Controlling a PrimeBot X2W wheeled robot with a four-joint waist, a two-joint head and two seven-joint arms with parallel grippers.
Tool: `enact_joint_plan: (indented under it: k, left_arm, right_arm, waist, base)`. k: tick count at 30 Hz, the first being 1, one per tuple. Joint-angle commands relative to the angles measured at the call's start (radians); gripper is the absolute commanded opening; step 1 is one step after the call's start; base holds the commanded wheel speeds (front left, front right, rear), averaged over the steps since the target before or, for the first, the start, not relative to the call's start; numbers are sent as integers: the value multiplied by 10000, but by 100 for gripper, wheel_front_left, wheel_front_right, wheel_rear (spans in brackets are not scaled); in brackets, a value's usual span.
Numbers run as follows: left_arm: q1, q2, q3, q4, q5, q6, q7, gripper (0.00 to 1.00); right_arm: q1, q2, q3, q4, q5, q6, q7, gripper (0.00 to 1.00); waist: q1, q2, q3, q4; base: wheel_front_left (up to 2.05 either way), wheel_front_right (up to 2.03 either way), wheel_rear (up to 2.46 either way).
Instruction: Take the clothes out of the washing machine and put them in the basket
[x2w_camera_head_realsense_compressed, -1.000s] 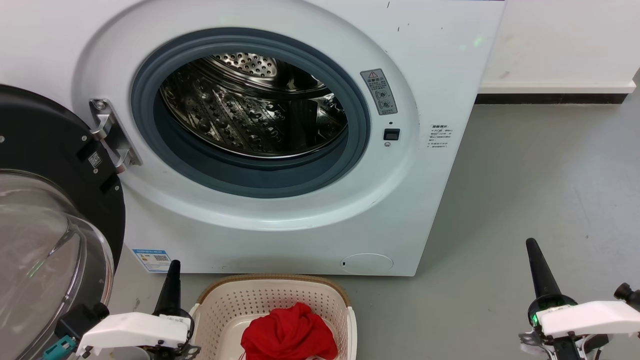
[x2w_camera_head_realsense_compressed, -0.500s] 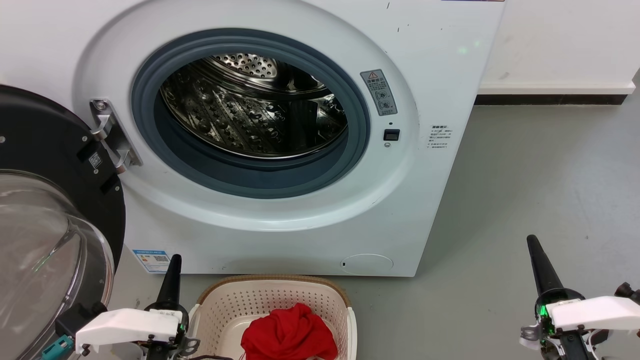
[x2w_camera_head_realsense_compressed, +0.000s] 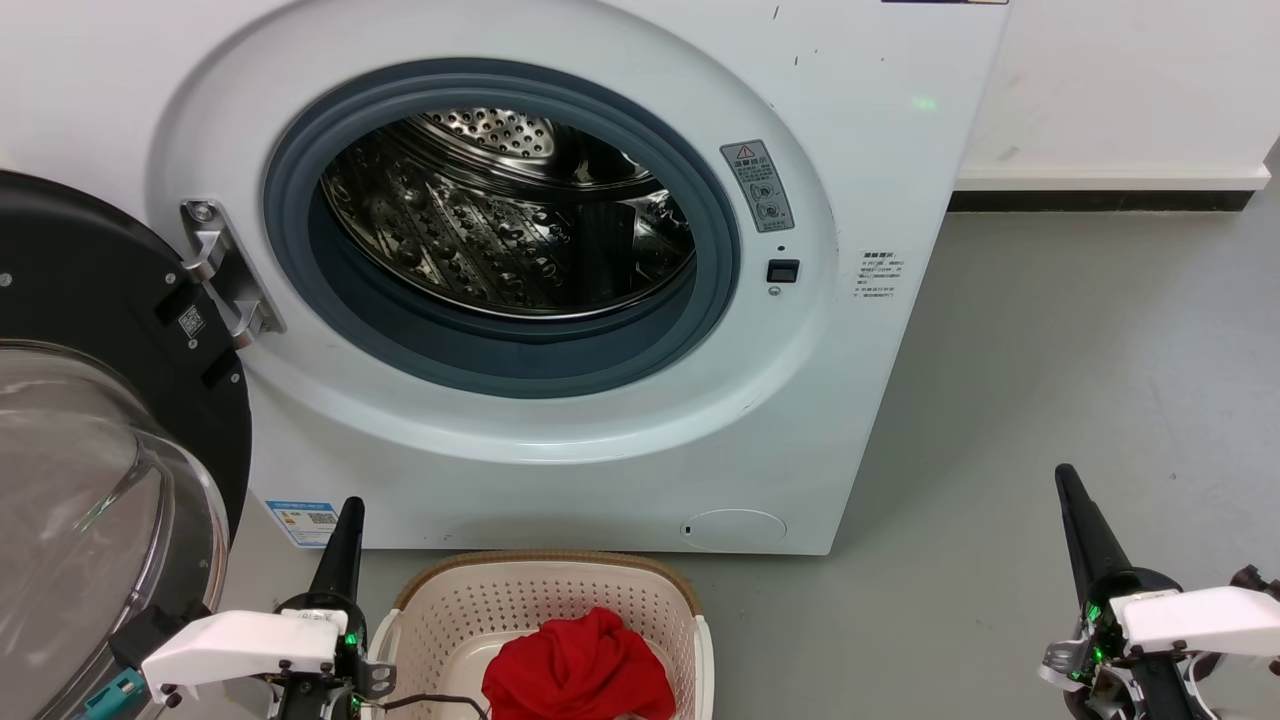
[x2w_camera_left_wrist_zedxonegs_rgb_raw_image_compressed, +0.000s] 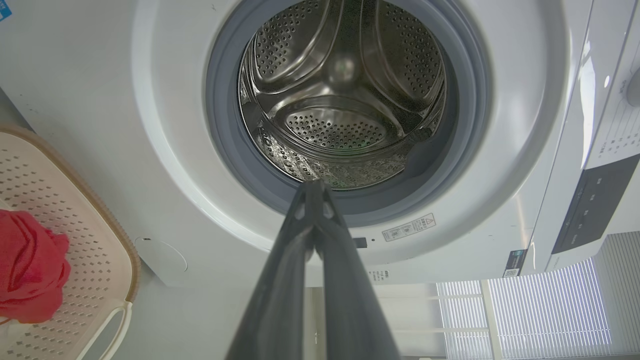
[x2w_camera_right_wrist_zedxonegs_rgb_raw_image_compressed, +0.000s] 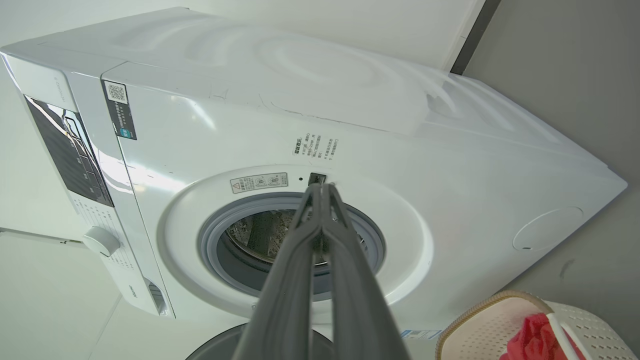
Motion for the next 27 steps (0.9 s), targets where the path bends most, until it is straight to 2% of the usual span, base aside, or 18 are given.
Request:
enact_joint_plan:
  k: [1,27]
  left_arm:
    - [-203,0,28,-9,-240,-68,66,0]
    - [-426,-3,188,195,-2353,-301,572,0]
  right_arm:
    - [-239,-24,-33,20,235,1,78,0]
    - [-474,43,-259,355,2264,0,636,0]
  waist:
    - [0,-1,-3,0]
    - [0,-1,-47,-2]
  base:
    - [0,0,0]
    - [0,0,0]
